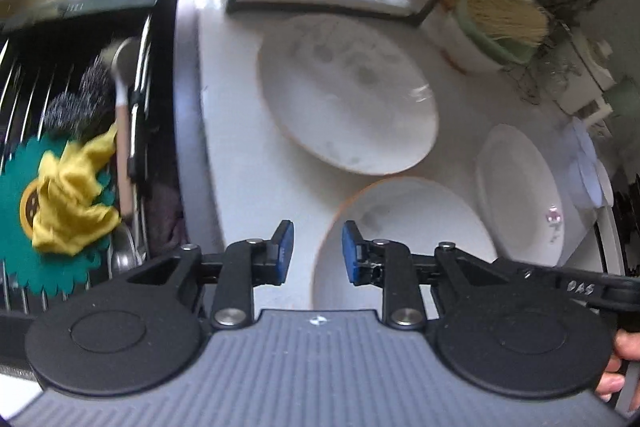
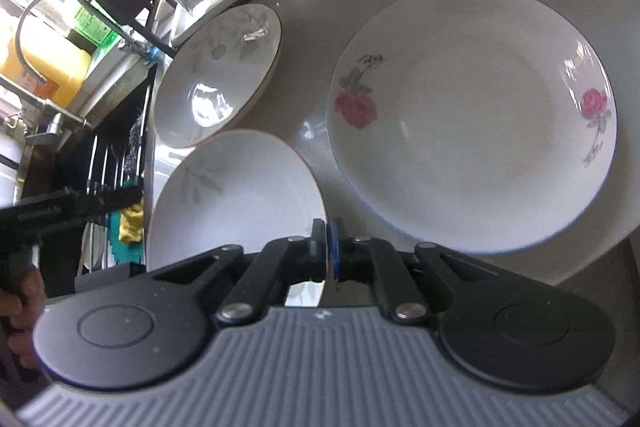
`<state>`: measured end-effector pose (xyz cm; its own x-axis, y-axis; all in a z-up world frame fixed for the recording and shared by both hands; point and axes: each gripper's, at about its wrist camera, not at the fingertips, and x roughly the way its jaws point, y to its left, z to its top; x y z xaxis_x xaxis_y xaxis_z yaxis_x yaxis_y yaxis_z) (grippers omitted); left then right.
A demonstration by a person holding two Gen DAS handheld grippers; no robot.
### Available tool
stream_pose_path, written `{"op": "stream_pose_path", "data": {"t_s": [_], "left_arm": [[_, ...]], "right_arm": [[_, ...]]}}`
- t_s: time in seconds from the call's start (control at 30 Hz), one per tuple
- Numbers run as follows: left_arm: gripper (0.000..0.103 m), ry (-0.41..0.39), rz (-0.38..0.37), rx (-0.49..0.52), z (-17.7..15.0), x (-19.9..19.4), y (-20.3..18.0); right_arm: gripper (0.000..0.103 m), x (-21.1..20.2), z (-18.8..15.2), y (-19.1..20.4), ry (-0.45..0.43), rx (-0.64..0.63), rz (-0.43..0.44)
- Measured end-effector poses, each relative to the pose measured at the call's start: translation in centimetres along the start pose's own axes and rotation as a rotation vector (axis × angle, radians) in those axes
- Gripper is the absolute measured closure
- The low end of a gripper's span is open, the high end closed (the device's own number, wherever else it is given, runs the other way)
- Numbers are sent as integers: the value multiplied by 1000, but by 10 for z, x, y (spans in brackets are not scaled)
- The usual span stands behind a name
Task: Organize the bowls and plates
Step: 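Lift the leaf-pattern plate with the left gripper toward the rose-pattern plate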
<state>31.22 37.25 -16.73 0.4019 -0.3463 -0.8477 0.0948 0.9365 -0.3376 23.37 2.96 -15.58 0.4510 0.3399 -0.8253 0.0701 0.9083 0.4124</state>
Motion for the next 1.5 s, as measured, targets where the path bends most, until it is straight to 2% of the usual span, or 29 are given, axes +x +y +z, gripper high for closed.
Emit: {"op": "stream_pose_path", "data": {"t_s": [0.13,0.17,0.27,0.37,0.4,0.47,0.67,0.97,1.13,1.27,1.5], "left_arm": [[58,42,-10,-24,-7,14,9],[58,48,-12,-25,-12,20,7],[58,73,-27,-40,-18,32,7],[60,66,-74,-44,-21,39,6],[60,65,-79,-37,-20,40,4],[68,65,-81,-14,-20,42,-2],[67,67,-91,-1,-18,46,-6],[67,106,-168,-21,-16,22,-22],[67,89,-199,-20,0,11,-43],[67,65,-207,1,17,9,-70],[67,30,-192,-12,36,30,-111]], "right_arm": [[94,7,-1,0,32,-2,8],[94,9,-2,0,40,0,8],[94,13,-3,-3,53,4,18],[93,17,-5,-6,63,26,37],[92,18,-6,-7,60,28,41],[92,19,-7,-6,54,31,47],[91,19,-8,-11,62,45,81],[91,-15,-3,-18,16,96,111],[91,-36,1,-23,-9,82,125],[91,-54,15,-36,-69,74,135],[91,-55,51,-73,-99,78,156]]}}
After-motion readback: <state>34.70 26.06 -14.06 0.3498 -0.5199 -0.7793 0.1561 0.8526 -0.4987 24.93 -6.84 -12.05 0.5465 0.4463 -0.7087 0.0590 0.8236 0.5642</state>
